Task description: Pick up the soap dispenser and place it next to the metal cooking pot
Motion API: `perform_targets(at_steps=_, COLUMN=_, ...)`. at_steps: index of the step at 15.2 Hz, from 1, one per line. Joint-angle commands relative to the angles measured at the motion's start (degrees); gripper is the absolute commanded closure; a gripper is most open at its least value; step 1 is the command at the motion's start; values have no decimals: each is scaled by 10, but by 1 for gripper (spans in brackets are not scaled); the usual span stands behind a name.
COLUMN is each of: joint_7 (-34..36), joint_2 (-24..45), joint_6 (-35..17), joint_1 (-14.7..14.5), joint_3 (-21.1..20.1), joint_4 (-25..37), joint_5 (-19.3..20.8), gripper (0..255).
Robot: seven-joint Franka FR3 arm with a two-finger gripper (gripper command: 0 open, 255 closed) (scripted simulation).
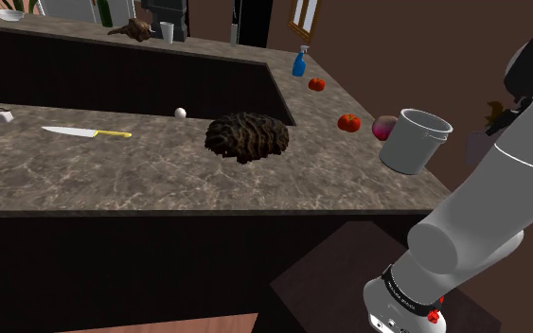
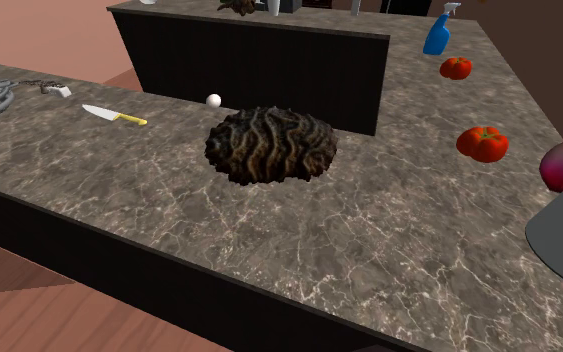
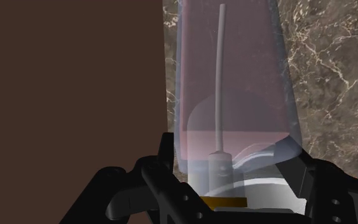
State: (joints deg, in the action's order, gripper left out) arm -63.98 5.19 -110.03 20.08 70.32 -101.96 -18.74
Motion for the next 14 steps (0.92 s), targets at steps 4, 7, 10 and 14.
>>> perform_targets(at_steps=4, joint_7=-14, joint_2=6, joint_6=-35, joint_1=2, joint_3=-3, joint_4=-34, joint_5=-11, gripper=255)
perform_targets(at_steps=7, joint_7=-25, joint_2=15, joint_6=-54, joint_1=5, joint_3=-5, joint_4=-52, joint_5=-23, gripper=255)
perform_targets(at_steps=10, joint_7=-38, joint_2=26, joint_6=-72, joint_1=11, joint_3=-10, joint_4=-69, joint_5=-38, gripper=255)
perform_targets(at_steps=14, joint_7=-58, joint_2=42, joint_6=-94, joint_1=21, joint_3=-18, joint_4=-89, joint_5=-61, gripper=255)
